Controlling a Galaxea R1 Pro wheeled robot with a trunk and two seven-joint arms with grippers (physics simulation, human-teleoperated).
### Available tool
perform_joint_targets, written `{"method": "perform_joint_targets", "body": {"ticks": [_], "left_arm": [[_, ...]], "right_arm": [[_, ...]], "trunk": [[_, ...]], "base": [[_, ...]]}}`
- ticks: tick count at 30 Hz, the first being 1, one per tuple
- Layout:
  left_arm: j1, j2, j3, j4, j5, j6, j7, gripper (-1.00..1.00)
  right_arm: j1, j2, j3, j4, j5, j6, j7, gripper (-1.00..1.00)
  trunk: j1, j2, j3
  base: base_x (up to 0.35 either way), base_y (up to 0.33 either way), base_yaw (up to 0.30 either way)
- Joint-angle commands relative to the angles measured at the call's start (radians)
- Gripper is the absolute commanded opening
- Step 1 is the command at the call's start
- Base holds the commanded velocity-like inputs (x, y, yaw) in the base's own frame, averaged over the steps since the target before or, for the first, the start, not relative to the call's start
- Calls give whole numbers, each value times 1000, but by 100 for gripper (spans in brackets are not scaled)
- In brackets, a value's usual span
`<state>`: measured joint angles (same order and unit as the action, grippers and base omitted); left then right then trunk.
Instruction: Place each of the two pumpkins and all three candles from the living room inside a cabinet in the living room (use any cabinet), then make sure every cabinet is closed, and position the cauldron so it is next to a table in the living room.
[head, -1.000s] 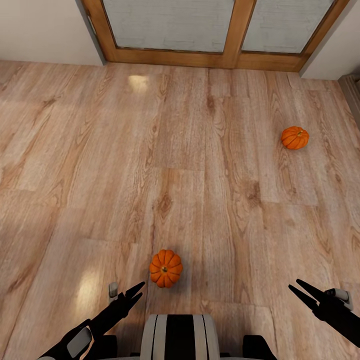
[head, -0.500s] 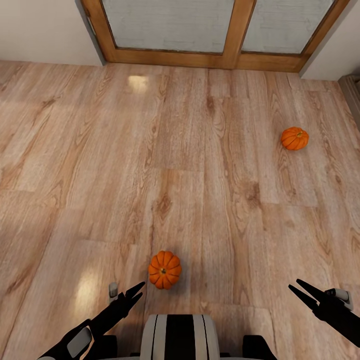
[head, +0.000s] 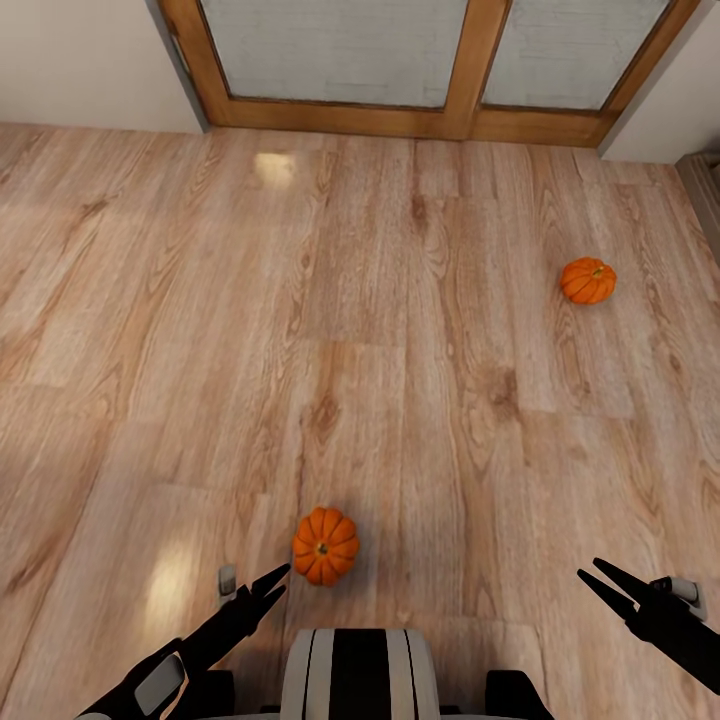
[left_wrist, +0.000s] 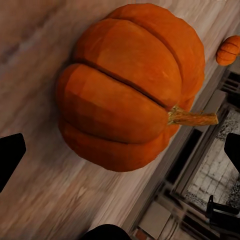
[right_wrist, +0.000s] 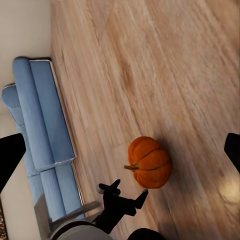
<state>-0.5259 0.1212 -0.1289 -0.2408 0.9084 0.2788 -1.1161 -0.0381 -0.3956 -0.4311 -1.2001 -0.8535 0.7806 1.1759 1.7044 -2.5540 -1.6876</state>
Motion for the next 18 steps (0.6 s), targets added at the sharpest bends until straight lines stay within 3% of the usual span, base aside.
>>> {"method": "perform_joint_targets", "body": {"ticks": [1, 12, 18], "left_arm": [[0, 1, -7, 0, 10, 10, -2, 100], [-1, 2, -6, -2, 10, 10, -3, 100], [0, 2, -7, -2, 10, 10, -3, 100]], "right_arm": [[0, 0, 0, 0, -4, 6, 0, 100], [0, 0, 0, 1, -6, 6, 2, 100], [0, 0, 0, 1, -6, 6, 3, 100]], "trunk": [[0, 0, 0], [0, 0, 0], [0, 0, 0]], "base": [[116, -39, 0], [76, -25, 0], [-38, -47, 0]]}}
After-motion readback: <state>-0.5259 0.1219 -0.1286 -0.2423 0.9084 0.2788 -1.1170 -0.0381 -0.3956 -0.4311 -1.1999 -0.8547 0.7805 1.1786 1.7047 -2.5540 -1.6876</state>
